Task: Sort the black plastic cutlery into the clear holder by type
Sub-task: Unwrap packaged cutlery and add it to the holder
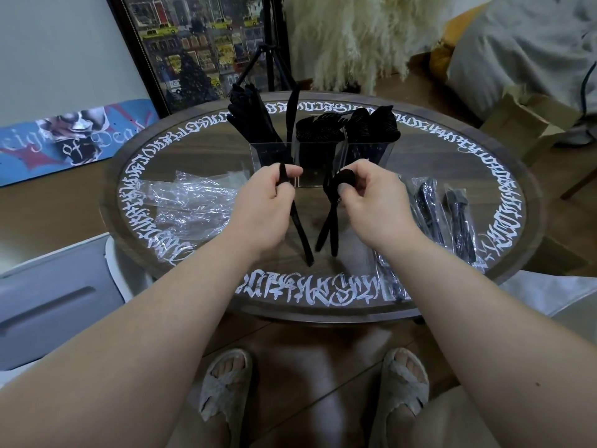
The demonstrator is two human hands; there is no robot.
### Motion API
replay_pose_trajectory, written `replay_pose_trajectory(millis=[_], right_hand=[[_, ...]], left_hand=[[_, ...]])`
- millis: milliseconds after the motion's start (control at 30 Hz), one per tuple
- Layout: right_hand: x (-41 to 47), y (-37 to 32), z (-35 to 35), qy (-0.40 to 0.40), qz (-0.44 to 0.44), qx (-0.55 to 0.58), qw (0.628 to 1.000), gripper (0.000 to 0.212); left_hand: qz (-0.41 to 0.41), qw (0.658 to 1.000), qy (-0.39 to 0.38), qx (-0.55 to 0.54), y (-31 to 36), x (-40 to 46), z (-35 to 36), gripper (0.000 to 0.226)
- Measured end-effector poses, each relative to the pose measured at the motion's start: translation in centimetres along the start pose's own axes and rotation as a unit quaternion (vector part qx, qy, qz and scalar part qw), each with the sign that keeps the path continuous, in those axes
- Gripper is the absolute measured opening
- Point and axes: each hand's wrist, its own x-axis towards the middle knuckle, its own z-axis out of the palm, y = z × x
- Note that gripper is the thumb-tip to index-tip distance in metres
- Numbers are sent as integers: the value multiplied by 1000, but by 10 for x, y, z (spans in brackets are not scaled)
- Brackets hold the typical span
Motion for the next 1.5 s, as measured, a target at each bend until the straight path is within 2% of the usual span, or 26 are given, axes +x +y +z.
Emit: replay_pose_trajectory(millis=[100,200,400,600,767,1100,1233,1400,1500], right_hand=[[-2,-4,0,2,2,14,1000,17],[-6,-8,-1,7,1,32,999,15],[-16,-23,-12,66,-16,48,997,16],[-7,-45,-30,125,-22,61,990,17],[7,-59,-41,132,-26,47,990,14],[32,-60,-49,112,-29,9,993,15],[43,-56,-47,92,-23,5,996,12],[50,-49,-42,67,-21,0,998,14],[53,-44,-38,49,-22,-12,998,15]], left_hand=[[26,999,5,30,2,-3,-2,24],[48,998,27,11,6,-9,-6,21],[61,996,66,10,19,-23,-23,10],[131,976,159,77,50,-1,-65,11],[164,955,220,111,73,38,-94,6],[131,954,134,234,60,77,-74,19],[87,953,62,282,46,88,-61,27],[71,929,51,359,36,92,-46,30],[91,898,18,431,33,88,-38,30]])
